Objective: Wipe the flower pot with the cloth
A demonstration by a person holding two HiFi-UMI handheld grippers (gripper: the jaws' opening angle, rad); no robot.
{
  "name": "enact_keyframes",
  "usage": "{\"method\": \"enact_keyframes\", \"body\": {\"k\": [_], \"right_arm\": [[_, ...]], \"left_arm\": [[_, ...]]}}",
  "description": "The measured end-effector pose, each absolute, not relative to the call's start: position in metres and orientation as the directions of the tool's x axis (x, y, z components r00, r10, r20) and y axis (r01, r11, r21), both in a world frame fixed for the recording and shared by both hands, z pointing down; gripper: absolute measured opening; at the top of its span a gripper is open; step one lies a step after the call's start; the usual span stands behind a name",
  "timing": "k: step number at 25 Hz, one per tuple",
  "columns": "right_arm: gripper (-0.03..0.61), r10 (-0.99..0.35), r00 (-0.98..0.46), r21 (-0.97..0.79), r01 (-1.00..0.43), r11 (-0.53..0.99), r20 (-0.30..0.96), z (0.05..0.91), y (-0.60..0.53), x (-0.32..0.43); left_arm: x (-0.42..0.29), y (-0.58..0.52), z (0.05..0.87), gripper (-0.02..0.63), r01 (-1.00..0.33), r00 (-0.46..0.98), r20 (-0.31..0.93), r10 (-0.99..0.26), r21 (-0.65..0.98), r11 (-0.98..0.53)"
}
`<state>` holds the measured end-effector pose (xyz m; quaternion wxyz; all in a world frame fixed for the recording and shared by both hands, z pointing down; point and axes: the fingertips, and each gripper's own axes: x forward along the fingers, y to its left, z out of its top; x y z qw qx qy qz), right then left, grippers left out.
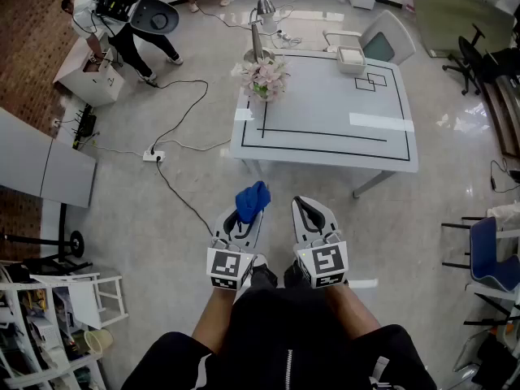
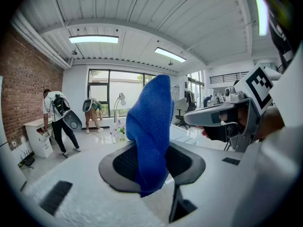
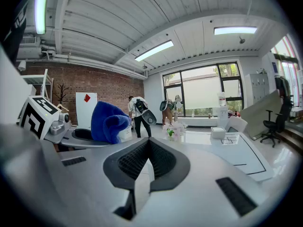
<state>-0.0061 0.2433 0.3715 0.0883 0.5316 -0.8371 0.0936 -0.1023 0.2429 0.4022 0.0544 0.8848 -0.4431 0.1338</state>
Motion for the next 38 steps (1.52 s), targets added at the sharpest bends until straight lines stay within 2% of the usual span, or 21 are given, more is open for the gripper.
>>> {"method": "enact_keyframes", "body": {"k": [11, 19, 24, 31, 38], "right_arm": [[0.008, -0.858, -0.481, -0.138, -0.876, 0.462, 0.180, 0.371, 0.258, 0.038], [0.008, -0.859, -0.474, -0.160, -0.879, 0.448, 0.194, 0.382, 0.235, 0.052], [0.008, -0.866, -0.451, -0.155, -0.892, 0.425, 0.216, 0.390, 0.190, 0.050], [0.008, -0.858, -0.429, -0.126, -0.903, 0.410, 0.284, 0.409, 0.092, 0.022], [0.008, -0.882, -0.341, -0.103, -0.940, 0.325, 0.326, 0.409, 0.009, 0.025]], "left_arm": [[-0.070, 0.246, 0.409, 0.140, -0.833, 0.522, 0.317, -0.792, -0.013, -0.554], [-0.074, 0.201, 0.435, 0.140, -0.847, 0.508, 0.345, -0.789, 0.033, -0.530], [-0.084, 0.150, 0.458, 0.140, -0.838, 0.515, 0.372, -0.772, 0.028, -0.545], [-0.085, 0.048, 0.490, 0.140, -0.794, 0.591, 0.390, -0.706, 0.126, -0.595], [-0.047, -0.038, 0.518, 0.140, -0.748, 0.615, 0.470, -0.634, 0.091, -0.658]]}}
